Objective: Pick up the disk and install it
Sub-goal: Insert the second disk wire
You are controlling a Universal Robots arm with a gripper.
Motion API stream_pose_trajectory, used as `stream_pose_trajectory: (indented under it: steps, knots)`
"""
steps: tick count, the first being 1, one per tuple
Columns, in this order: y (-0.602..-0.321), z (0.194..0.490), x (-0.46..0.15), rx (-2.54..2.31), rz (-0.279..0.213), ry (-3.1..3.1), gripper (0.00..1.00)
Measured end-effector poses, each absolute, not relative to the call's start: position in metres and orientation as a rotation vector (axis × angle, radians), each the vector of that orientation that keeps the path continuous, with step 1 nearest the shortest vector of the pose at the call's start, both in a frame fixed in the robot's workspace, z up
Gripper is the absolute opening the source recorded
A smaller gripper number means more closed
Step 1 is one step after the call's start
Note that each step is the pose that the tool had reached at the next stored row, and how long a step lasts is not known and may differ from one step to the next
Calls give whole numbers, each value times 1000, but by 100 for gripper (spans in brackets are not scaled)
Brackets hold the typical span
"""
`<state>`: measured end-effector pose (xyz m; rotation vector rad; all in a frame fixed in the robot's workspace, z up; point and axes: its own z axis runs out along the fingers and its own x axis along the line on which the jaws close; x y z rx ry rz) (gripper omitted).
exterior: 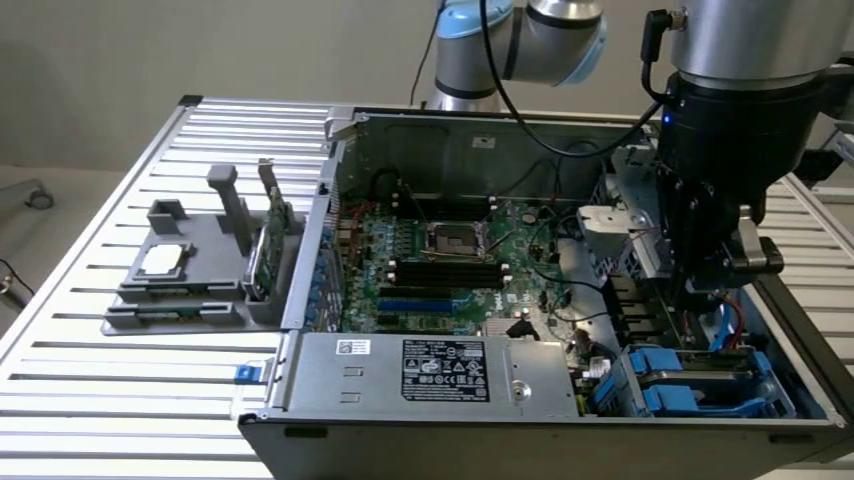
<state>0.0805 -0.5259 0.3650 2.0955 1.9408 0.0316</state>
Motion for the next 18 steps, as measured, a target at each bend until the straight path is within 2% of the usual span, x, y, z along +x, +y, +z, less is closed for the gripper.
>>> stream_pose_trajectory:
  steps: [18]
  knots:
    - [-533, 356, 81, 2101, 56, 1940, 16]
